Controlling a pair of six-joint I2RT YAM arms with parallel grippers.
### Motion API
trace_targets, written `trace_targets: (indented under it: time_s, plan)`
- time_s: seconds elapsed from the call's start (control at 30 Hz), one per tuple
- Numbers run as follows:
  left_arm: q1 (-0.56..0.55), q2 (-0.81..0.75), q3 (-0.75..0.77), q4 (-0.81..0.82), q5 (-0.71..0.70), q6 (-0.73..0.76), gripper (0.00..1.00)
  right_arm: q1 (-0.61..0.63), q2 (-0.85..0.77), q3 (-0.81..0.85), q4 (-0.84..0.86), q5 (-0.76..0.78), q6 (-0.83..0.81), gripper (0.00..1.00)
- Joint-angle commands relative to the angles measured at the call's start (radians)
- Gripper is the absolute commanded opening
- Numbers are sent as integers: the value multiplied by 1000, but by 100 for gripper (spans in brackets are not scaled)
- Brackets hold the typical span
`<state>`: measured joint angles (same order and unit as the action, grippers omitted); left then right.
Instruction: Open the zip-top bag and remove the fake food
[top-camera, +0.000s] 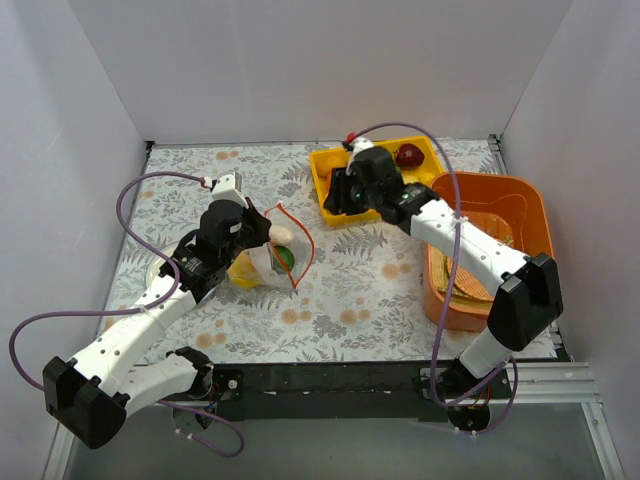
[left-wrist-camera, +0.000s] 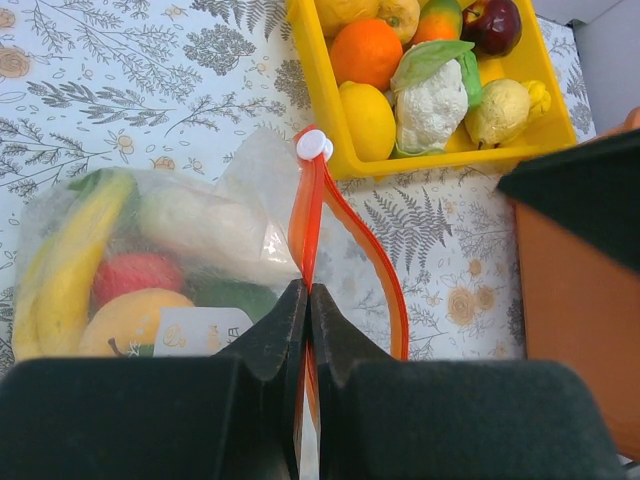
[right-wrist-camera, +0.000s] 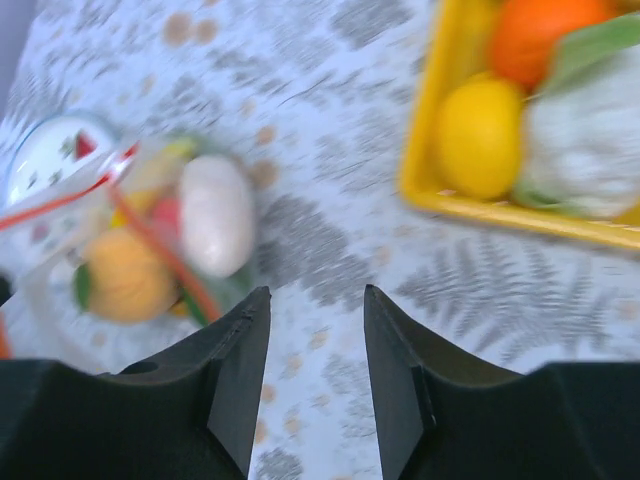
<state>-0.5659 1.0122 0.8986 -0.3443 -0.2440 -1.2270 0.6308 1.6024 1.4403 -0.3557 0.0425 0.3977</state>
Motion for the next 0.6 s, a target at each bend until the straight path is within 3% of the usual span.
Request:
trace_targets:
  time_s: [0.0, 0.27, 0.57]
  plan:
    - [1, -27, 0, 14, 32, 9, 0, 134, -32, -99, 161, -160, 88, 47]
    - [1, -57, -29, 25, 55, 3, 0, 254, 106, -101, 293, -234, 153, 48]
    - [1, -73, -55, 47, 78, -14, 0, 282, 200, -86, 347, -155, 224, 67]
